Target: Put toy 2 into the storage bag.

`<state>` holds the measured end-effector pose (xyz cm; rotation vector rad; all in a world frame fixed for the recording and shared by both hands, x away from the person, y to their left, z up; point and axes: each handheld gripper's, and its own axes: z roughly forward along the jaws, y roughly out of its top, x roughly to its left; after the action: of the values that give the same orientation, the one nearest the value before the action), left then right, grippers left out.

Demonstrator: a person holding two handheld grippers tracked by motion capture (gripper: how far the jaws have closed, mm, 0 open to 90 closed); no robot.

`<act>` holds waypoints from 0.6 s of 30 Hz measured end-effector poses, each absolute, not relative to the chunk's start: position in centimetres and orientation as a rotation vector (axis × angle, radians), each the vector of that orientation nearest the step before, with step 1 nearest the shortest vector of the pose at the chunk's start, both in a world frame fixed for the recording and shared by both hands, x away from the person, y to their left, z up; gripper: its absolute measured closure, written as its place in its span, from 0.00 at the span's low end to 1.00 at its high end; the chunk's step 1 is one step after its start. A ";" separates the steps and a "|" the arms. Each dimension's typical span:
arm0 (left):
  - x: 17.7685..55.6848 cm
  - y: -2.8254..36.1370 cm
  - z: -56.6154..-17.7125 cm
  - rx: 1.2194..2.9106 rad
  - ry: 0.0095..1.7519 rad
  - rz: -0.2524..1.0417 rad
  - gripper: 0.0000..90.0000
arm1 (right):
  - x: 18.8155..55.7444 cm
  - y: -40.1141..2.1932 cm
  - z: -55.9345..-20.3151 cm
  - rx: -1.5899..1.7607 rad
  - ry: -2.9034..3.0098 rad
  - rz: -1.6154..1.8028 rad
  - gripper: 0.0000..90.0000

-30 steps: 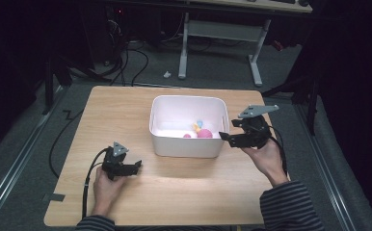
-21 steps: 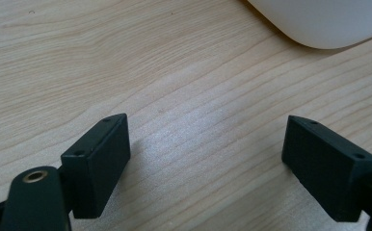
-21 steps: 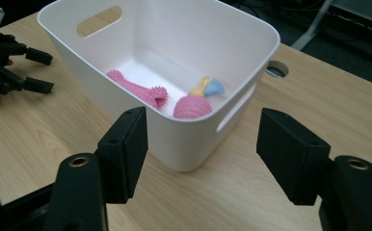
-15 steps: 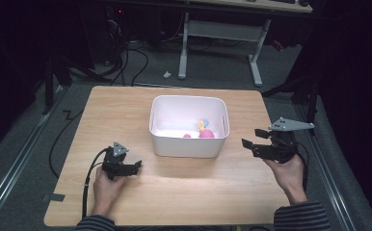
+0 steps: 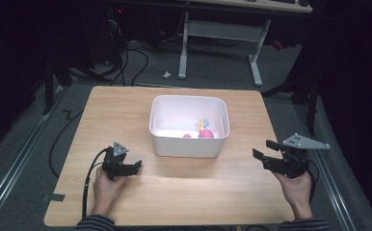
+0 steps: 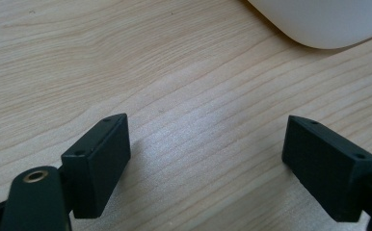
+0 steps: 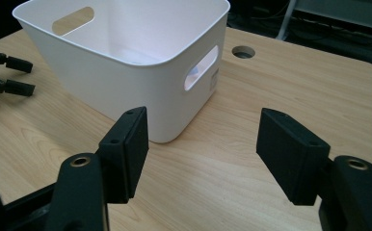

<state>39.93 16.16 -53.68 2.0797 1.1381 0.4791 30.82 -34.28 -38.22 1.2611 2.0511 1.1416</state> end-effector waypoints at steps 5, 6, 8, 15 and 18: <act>39.9 16.2 -53.7 2.080 1.138 0.479 0.19 | 31.0 -34.7 -40.9 1.331 2.047 1.134 0.40; 39.9 16.2 -53.7 2.080 1.138 0.480 0.19 | 31.0 -34.8 -41.3 1.341 2.045 1.138 0.40; 39.9 16.1 -53.7 2.080 1.138 0.480 0.19 | 31.0 -34.9 -42.3 1.358 2.035 1.149 0.40; 39.9 16.2 -53.7 2.081 1.137 0.479 0.19 | 31.9 -34.4 -45.4 1.422 2.020 1.156 0.40; 39.9 16.2 -53.7 2.081 1.137 0.480 0.19 | 32.4 -34.1 -46.8 1.440 2.024 1.152 0.40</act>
<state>39.93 16.15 -53.68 2.0809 1.1368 0.4797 32.38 -34.09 -46.76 1.4396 2.0235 1.1517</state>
